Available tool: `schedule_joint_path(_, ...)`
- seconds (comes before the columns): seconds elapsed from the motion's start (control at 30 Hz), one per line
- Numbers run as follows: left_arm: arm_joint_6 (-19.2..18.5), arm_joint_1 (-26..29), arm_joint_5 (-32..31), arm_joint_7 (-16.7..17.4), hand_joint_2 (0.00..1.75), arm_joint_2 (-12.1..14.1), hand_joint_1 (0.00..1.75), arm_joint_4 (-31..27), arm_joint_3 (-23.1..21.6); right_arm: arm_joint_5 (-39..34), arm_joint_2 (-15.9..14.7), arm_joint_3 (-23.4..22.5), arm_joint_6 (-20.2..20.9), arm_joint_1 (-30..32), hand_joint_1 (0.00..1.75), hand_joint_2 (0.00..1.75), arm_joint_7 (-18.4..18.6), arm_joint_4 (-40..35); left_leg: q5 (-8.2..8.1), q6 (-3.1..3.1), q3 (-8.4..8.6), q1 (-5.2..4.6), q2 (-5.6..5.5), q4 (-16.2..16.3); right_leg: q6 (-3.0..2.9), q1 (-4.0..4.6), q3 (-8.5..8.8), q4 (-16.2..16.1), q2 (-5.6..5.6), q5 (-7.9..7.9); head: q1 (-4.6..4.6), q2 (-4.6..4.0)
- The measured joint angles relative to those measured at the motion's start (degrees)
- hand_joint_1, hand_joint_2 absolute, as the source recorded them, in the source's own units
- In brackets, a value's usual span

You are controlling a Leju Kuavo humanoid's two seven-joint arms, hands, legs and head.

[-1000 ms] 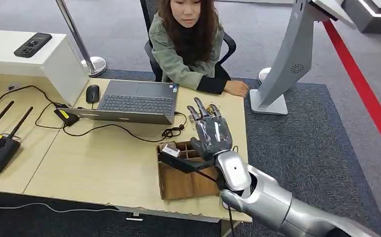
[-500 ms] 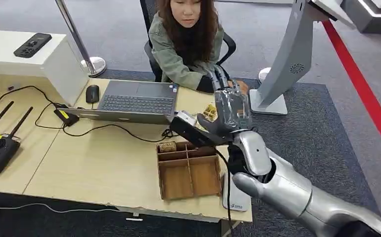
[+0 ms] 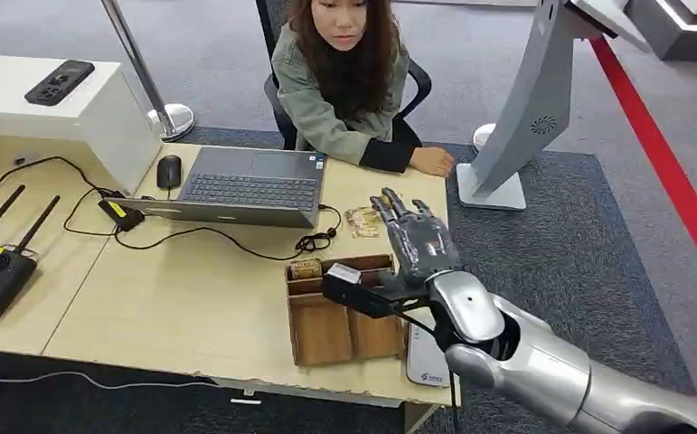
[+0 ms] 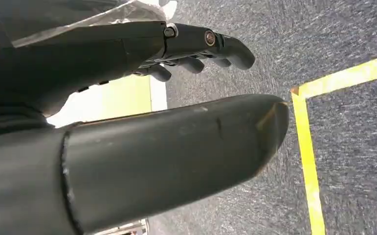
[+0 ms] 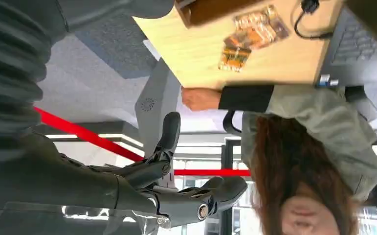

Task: Pass the card to the sensor for recognition and then transmit it.

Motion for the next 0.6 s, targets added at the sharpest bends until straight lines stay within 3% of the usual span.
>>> schedule_joint_path(0.6, 1.0, 0.0, 0.6, 0.1, 0.0, 0.4, 0.0, -0.1, 0.4, 0.2, 0.8, 4.5, 0.1, 0.7, 0.09, 1.75, -2.8, 3.9, 0.0, 0.0, -0.02, -0.01, 0.0, 0.0, 0.0, -0.01, 0.0, 0.0, 0.0, 0.0, 0.02, 0.0)
